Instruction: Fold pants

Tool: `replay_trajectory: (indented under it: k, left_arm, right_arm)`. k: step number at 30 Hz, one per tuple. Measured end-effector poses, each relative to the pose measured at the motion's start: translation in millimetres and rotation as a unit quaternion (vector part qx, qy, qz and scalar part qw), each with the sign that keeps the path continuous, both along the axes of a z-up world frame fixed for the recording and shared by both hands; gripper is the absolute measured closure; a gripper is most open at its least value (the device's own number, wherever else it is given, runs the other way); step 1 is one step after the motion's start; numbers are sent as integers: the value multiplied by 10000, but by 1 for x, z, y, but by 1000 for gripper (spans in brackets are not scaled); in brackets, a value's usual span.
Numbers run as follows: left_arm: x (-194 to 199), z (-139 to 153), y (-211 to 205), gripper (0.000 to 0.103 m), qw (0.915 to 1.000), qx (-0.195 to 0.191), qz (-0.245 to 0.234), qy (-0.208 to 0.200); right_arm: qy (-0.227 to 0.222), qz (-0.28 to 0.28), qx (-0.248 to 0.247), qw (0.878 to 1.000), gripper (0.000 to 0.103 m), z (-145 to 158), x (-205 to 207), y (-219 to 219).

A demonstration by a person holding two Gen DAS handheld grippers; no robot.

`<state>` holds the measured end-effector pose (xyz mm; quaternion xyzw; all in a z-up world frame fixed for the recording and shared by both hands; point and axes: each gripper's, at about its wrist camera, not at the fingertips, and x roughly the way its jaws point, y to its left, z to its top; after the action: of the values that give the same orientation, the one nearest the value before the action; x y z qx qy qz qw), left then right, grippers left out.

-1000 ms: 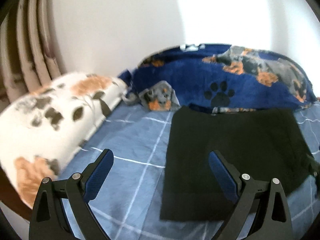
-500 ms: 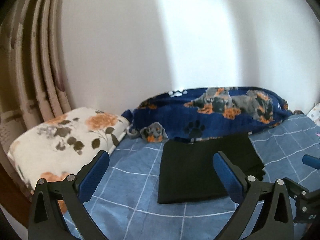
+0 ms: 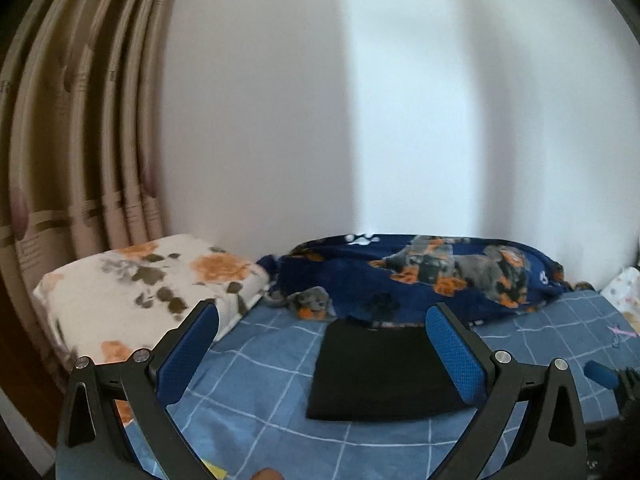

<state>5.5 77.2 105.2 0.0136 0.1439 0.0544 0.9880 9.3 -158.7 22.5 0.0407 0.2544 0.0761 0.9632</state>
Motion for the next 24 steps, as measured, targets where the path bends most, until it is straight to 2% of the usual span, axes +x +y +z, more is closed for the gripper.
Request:
replay_trajectory:
  k: [3, 6, 9, 12, 16, 24]
  left_arm:
    - [-2, 3, 1, 0, 9998, 34, 46, 167]
    - [-8, 4, -3, 0, 9985, 379, 325, 221]
    - [-17, 5, -5, 0, 9990, 417, 56, 143]
    - [-24, 6, -7, 0, 9992, 348, -138, 140]
    - [-24, 6, -7, 0, 9985, 162, -383, 363]
    - [-18, -4, 4, 0, 9961, -346, -540, 607]
  right_arm:
    - [-61, -12, 27, 10000, 0, 4, -8, -3]
    - [-115, 6, 3, 9999, 0, 8, -14, -4]
    - [-161, 23, -9, 9999, 0, 11, -20, -4]
    - [-159, 31, 14, 9999, 0, 12, -24, -4]
    - [-161, 39, 40, 9999, 0, 14, -29, -3]
    - [-188, 166, -34, 9997, 0, 16, -34, 4]
